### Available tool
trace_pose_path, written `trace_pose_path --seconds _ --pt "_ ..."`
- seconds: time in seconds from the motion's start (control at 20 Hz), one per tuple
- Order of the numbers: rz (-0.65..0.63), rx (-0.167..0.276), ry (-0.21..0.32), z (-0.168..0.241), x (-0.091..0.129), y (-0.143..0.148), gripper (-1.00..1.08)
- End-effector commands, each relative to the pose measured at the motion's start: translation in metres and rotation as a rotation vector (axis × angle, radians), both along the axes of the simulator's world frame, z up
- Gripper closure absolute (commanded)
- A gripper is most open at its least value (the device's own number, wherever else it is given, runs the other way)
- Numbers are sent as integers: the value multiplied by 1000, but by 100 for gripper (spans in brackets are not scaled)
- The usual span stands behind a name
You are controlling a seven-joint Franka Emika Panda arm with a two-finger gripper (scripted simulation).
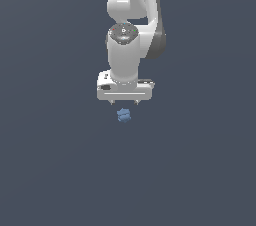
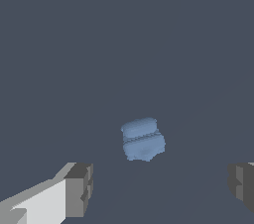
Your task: Pick up the object and move it to a goal position.
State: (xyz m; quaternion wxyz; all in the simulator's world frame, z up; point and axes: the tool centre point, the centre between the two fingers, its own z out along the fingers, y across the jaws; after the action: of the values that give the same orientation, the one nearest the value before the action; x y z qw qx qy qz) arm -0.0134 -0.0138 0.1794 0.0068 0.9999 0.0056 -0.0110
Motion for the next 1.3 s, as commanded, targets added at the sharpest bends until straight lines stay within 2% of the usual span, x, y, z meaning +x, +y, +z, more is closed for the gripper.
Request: trace_pose_path --seconds 0.0,0.45,0.7,1.25 --pt "0 0 0 0 0 0 -92" --pt "-12 10 -16 12 6 -17 -92" --pt "-13 10 -16 12 6 -18 -92" --pt "96 10 -17 -31 -4 -14 -92"
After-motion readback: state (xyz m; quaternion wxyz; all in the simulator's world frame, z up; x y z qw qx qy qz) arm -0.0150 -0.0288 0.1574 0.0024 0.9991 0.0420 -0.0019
